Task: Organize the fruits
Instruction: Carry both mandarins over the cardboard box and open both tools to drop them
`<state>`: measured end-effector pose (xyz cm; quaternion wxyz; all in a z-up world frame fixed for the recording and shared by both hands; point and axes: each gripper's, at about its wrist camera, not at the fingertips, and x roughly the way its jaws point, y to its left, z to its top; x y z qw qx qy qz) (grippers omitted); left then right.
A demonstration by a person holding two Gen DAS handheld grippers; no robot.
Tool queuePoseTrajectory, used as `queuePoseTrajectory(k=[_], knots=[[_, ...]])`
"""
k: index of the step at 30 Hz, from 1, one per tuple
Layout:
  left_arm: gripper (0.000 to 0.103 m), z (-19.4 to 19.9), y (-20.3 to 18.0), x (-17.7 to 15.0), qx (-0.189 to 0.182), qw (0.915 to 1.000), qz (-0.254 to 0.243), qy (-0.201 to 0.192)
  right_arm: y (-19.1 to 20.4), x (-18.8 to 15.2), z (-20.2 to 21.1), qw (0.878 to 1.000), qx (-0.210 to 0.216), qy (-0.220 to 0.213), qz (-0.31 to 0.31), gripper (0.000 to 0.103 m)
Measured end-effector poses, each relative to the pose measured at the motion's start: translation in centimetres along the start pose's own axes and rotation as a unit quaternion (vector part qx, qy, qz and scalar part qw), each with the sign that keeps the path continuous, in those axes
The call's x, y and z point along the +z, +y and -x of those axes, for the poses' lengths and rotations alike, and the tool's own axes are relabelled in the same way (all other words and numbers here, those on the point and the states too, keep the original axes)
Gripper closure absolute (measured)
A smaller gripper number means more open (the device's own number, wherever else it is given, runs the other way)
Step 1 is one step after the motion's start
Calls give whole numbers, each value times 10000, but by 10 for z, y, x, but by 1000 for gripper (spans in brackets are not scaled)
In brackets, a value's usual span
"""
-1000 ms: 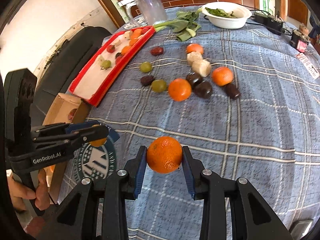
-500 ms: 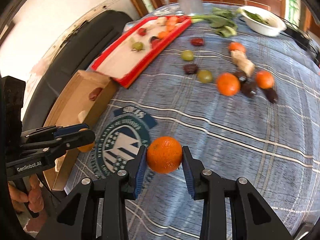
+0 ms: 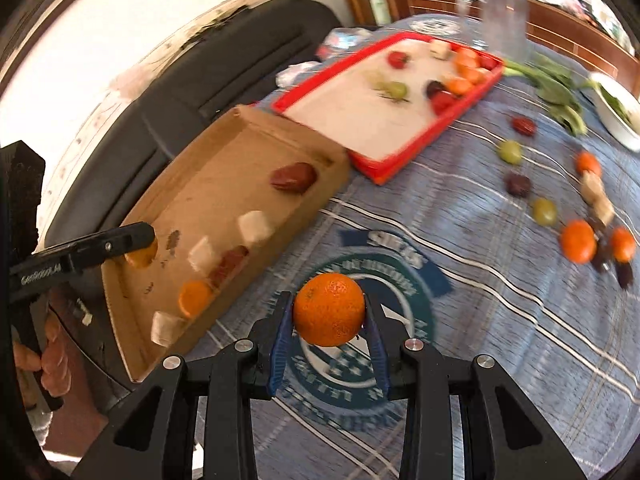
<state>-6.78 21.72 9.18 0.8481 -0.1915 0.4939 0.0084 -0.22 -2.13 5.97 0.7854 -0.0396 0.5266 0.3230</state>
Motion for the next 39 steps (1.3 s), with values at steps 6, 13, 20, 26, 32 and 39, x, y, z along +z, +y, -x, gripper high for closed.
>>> queuePoseTrajectory(k=[6, 13, 20, 26, 32, 39], knots=[[74, 8, 33, -12, 207, 9993, 317, -50, 33, 14, -12, 9991, 157, 64, 392, 68], [74, -4, 36, -27, 219, 9993, 244, 203, 65, 32, -28, 9962, 252, 137, 817, 68], [74, -18, 22, -30, 138, 9993, -9, 345, 75, 63, -52, 9961, 311, 236, 794, 68], [74, -29, 20, -33, 120, 9988, -99, 472, 85, 81, -80, 9950, 271, 428, 859, 68], [74, -34, 25, -34, 110, 9985, -73, 534, 93, 84, -101, 9934, 198, 559, 982, 68], [74, -37, 24, -33, 70, 9984, -74, 548, 92, 84, -117, 9922, 175, 713, 1012, 68]])
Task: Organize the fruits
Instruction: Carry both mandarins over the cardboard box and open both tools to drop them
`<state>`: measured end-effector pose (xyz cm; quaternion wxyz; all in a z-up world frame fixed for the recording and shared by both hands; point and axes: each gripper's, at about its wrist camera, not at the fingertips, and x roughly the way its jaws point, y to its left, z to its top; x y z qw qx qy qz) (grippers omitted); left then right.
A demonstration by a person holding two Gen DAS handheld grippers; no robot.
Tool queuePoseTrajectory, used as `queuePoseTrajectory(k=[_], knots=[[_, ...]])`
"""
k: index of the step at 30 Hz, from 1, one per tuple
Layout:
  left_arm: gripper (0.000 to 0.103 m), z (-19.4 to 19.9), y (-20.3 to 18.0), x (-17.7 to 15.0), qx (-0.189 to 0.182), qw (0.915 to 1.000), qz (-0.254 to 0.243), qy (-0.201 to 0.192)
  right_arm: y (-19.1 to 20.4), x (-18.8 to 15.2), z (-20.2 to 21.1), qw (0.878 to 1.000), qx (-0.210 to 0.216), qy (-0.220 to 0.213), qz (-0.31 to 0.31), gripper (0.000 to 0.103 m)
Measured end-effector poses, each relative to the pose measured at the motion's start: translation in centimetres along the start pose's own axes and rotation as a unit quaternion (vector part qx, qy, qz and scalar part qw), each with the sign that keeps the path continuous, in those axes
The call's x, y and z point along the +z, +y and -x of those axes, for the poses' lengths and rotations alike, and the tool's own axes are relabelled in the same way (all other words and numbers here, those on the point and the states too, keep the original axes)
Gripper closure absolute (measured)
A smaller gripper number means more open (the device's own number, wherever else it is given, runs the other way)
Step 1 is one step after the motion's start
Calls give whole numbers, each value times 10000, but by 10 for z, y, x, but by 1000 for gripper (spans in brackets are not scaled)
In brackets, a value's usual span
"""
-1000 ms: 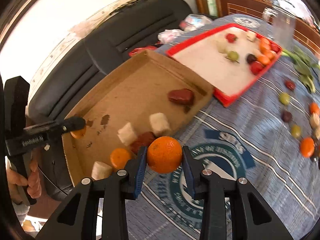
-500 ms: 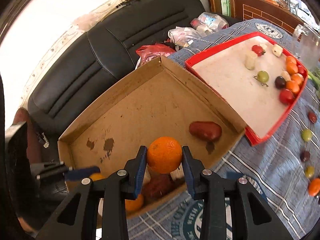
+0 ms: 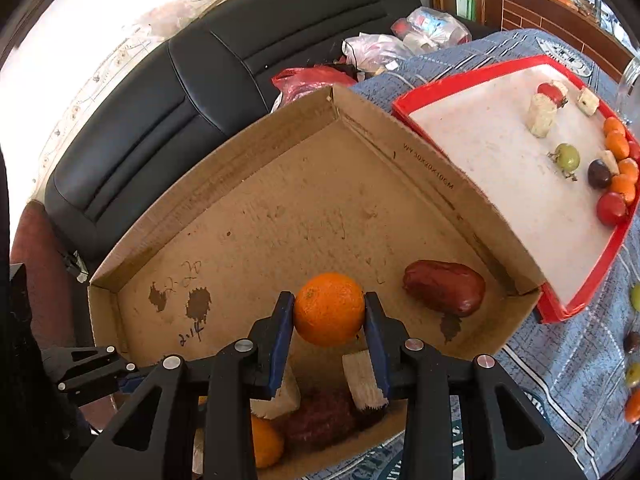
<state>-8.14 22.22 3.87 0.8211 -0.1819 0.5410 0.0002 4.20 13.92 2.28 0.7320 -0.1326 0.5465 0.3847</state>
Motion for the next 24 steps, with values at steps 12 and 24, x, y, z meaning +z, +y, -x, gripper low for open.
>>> queuePoseTrajectory(k=[12, 24], knots=[[74, -5, -8, 2, 47, 9999, -115, 34, 6, 2, -12, 9999, -62, 56, 95, 65], [73, -8, -12, 2, 91, 9999, -39, 45, 3, -11, 16, 9998, -8, -196, -65, 59]])
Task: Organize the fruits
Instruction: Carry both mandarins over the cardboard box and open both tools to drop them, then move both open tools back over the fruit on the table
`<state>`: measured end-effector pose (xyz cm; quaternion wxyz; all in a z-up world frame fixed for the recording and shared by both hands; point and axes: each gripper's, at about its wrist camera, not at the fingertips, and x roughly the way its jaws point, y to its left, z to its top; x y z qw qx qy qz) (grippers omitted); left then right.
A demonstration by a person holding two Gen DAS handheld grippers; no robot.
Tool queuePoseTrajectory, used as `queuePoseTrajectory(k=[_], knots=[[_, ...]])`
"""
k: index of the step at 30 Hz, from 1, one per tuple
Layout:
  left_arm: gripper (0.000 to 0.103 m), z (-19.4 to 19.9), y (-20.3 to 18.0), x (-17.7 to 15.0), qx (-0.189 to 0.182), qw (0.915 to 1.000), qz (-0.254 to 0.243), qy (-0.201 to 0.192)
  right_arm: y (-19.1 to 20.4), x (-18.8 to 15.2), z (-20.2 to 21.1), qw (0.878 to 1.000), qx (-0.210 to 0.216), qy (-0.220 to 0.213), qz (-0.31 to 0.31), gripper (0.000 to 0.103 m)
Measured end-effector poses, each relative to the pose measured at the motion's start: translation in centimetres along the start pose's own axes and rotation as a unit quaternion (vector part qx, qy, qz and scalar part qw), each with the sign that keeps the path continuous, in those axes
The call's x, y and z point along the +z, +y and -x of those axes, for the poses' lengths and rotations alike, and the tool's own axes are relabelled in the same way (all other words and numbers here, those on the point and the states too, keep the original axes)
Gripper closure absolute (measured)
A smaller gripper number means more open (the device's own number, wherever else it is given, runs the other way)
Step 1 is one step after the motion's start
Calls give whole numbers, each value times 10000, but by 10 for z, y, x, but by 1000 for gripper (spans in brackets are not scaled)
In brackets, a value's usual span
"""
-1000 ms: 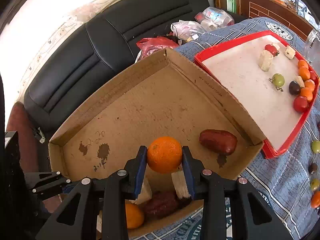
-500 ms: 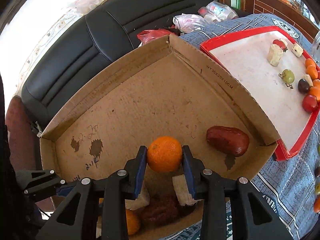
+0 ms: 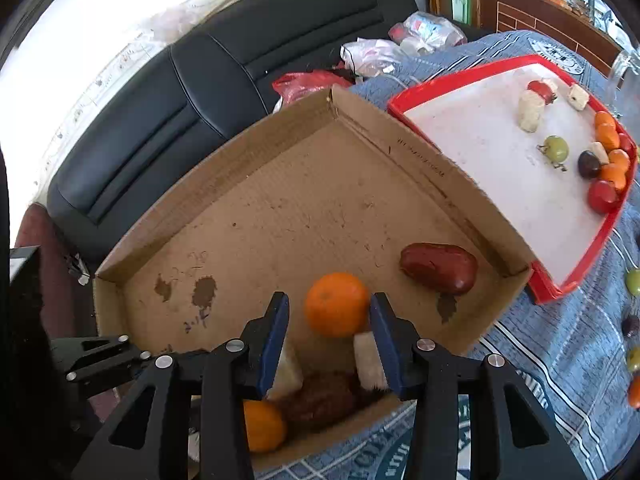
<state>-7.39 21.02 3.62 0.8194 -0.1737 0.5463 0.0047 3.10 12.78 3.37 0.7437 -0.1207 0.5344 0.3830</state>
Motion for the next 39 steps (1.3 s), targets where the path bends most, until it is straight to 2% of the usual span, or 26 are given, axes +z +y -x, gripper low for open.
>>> queuePoseTrajectory(k=[1, 5, 9, 11, 14, 17, 20, 22, 25, 30, 39], knots=[[72, 0, 0, 0, 12, 10000, 4, 6, 0, -2, 6, 10000, -2, -52, -4, 59], [50, 3, -3, -1, 314, 9995, -26, -51, -5, -13, 30, 9996, 16, -261, -81, 59], [48, 6, -5, -1, 438, 9990, -74, -64, -14, -29, 51, 9987, 63, -400, -297, 57], [48, 9, -9, -1, 522, 9985, -144, -107, -22, -37, 60, 9979, 80, -459, -446, 51], [48, 14, -16, 2, 707, 9969, -299, -192, -33, -50, 70, 9964, 85, -523, -668, 50], [47, 22, -21, 5, 851, 9951, -402, -292, -46, -65, 79, 9947, 30, -559, -861, 45], [27, 30, -29, 7, 1015, 9930, -444, -412, -58, -77, 86, 9922, -28, -609, -1089, 41], [27, 35, -35, 8, 988, 9929, -452, -480, -67, -85, 92, 9898, -79, -676, -1250, 37], [27, 41, -45, 10, 893, 9934, -522, -504, -77, -97, 102, 9866, -237, -791, -1408, 36], [27, 41, -79, 17, 699, 9917, -934, -545, -106, -117, 116, 9788, -484, -923, -1765, 35], [27, 7, -140, 27, 219, 9892, -1434, -203, -160, -164, 147, 9582, -904, -1101, -2481, 35]])
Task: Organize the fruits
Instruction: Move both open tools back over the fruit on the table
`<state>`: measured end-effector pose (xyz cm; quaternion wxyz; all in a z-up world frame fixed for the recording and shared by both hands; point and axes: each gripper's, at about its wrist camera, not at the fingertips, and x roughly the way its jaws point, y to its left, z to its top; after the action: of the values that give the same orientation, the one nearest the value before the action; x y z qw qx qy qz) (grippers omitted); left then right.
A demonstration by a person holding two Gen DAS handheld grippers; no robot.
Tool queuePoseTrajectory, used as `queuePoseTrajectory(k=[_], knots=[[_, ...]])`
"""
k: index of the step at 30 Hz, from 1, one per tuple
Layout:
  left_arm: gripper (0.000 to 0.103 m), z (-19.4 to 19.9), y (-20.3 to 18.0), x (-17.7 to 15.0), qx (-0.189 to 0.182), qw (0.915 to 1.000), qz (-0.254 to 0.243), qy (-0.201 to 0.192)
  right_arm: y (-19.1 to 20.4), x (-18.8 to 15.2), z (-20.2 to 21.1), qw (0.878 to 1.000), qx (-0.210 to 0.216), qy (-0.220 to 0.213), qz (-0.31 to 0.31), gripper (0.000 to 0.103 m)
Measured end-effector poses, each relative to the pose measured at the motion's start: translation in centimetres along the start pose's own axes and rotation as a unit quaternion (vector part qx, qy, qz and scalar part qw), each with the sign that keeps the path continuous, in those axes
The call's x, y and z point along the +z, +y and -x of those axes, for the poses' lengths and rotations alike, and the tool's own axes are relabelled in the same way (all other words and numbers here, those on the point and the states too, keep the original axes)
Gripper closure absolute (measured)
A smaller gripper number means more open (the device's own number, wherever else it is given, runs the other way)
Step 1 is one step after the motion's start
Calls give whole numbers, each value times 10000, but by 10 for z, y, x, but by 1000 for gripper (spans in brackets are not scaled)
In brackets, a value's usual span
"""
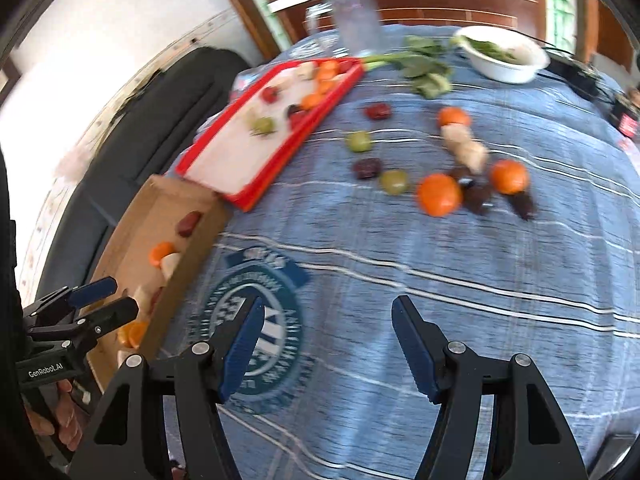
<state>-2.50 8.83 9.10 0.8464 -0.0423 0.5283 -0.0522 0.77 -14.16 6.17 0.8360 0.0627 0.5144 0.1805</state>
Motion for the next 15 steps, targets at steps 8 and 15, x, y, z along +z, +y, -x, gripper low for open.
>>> queuePoseTrajectory(k=[8, 15], knots=[[27, -28, -50, 18, -336, 9978, -508, 274, -53, 11, 22, 9981, -363, -252, -436, 44], [28, -46, -84, 44, -598, 9954, -682, 316, -82, 27, 26, 9970, -517, -248, -523, 57]])
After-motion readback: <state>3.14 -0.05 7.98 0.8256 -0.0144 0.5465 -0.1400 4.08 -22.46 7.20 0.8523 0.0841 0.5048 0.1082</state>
